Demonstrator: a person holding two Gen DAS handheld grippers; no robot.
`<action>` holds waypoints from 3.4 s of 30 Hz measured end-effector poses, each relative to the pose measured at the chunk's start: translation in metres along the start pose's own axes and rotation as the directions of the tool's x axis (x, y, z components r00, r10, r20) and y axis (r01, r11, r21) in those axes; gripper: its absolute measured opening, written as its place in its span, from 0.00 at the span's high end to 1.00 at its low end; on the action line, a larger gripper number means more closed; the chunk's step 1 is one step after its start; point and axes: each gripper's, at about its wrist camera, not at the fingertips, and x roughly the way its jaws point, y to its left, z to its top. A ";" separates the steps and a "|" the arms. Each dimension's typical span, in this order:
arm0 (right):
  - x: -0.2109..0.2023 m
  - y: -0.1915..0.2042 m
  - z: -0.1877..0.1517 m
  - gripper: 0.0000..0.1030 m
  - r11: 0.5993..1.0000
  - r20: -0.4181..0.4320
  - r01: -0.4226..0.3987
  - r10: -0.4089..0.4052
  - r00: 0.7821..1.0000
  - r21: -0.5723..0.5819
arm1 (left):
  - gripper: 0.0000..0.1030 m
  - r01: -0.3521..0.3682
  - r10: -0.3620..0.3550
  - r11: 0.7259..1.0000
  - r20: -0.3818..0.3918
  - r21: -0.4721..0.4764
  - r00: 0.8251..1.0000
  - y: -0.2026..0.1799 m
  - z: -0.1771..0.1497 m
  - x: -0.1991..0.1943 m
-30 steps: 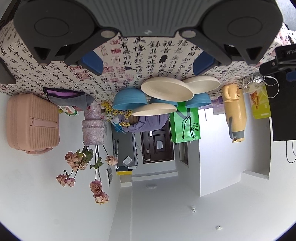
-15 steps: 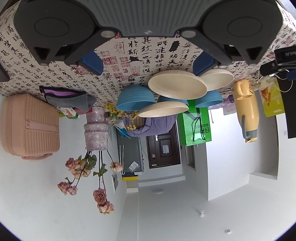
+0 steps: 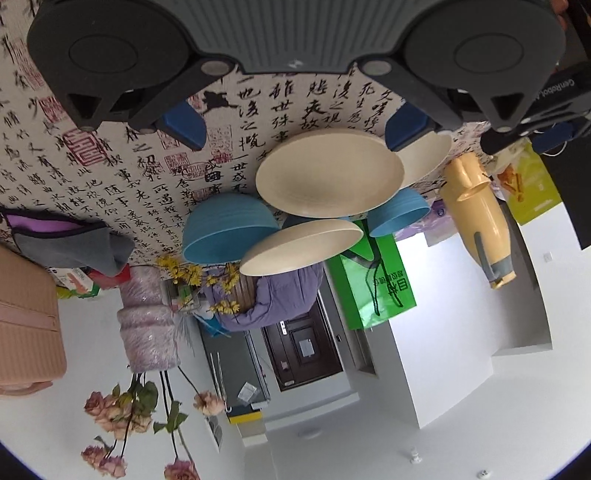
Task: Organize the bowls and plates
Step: 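Move both grippers to the rim of the tilted cream plate, then close both grippers on the cream plate rim and lift it, then lower the held cream plate flat onto the tablecloth and open both grippers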
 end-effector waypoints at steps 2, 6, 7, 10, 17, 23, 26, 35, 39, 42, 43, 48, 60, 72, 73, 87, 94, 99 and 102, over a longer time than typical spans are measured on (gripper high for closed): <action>0.017 -0.001 0.006 0.01 1.000 -0.012 0.001 -0.001 1.000 -0.012 | 0.00 0.007 -0.007 1.000 -0.010 -0.013 1.000 0.001 0.004 0.017; 0.057 -0.005 0.017 0.22 0.999 -0.055 -0.012 0.009 0.998 -0.047 | 0.00 0.033 -0.036 0.998 -0.071 -0.049 0.997 0.004 0.010 0.059; 0.068 -0.006 0.019 0.25 0.999 -0.070 -0.008 0.005 0.998 -0.047 | 0.00 0.042 -0.046 0.998 -0.087 -0.050 0.995 0.003 0.011 0.070; 0.101 -0.010 0.026 0.35 0.998 -0.124 -0.003 -0.004 0.992 -0.055 | 0.06 0.050 -0.054 0.998 -0.133 -0.028 0.990 0.000 0.015 0.100; 0.161 -0.018 0.023 0.58 0.997 -0.225 0.027 -0.042 0.973 -0.068 | 0.36 0.091 -0.084 0.996 -0.222 0.018 0.971 -0.012 0.016 0.156; 0.182 -0.025 0.023 0.78 0.998 -0.235 0.036 -0.049 0.971 -0.061 | 0.69 0.100 -0.090 0.995 -0.285 0.022 0.954 -0.017 0.008 0.178; 0.186 -0.028 0.024 0.90 0.997 -0.229 0.050 -0.062 0.972 -0.055 | 0.82 0.114 -0.108 0.994 -0.297 0.003 0.949 -0.015 0.004 0.181; 0.181 -0.028 0.023 0.90 0.996 -0.216 0.029 -0.046 0.975 -0.083 | 0.85 0.089 -0.086 0.996 -0.337 -0.006 0.937 -0.017 0.012 0.172; 0.168 -0.028 0.022 0.90 0.998 -0.212 0.010 -0.023 0.977 -0.065 | 0.85 0.072 -0.069 0.997 -0.327 -0.003 0.942 -0.019 0.015 0.155; 0.152 -0.026 0.019 0.90 0.998 -0.208 0.004 -0.017 0.978 -0.062 | 0.85 0.064 -0.059 0.998 -0.311 0.004 0.949 -0.023 0.017 0.135; 0.147 -0.026 0.017 0.90 0.998 -0.208 0.002 -0.015 0.978 -0.061 | 0.85 0.062 -0.058 0.998 -0.306 0.004 0.950 -0.024 0.017 0.128; 0.111 -0.023 0.008 0.90 0.998 -0.204 -0.005 -0.009 0.979 -0.064 | 0.85 0.057 -0.052 0.998 -0.289 0.007 0.956 -0.031 0.014 0.088; 0.017 -0.014 -0.024 0.90 0.993 -0.190 0.011 -0.034 0.981 -0.119 | 0.85 0.068 -0.084 0.996 -0.289 -0.062 0.954 -0.039 -0.007 -0.002; -0.039 -0.028 -0.039 0.90 0.987 -0.166 0.064 -0.088 0.982 -0.150 | 0.85 0.115 -0.136 0.989 -0.279 -0.091 0.951 -0.068 -0.022 -0.039; -0.041 -0.033 -0.039 0.90 0.986 -0.165 0.070 -0.095 0.982 -0.149 | 0.85 0.122 -0.143 0.988 -0.279 -0.093 0.950 -0.073 -0.023 -0.039; -0.048 -0.091 -0.033 0.90 0.973 -0.180 0.147 -0.180 0.967 -0.178 | 0.84 0.168 -0.201 0.977 -0.295 -0.132 0.934 -0.133 -0.045 -0.018; -0.042 -0.112 -0.031 0.90 0.974 -0.180 0.167 -0.194 0.964 -0.154 | 0.82 0.186 -0.216 0.975 -0.332 -0.118 0.918 -0.145 -0.053 -0.005; -0.038 -0.110 -0.032 0.87 0.973 -0.162 0.165 -0.191 0.968 -0.158 | 0.77 0.190 -0.207 0.978 -0.347 -0.082 0.915 -0.148 -0.055 -0.002; -0.035 -0.109 -0.032 0.86 0.973 -0.159 0.166 -0.192 0.968 -0.162 | 0.63 0.202 -0.210 0.978 -0.355 -0.058 0.911 -0.149 -0.056 -0.003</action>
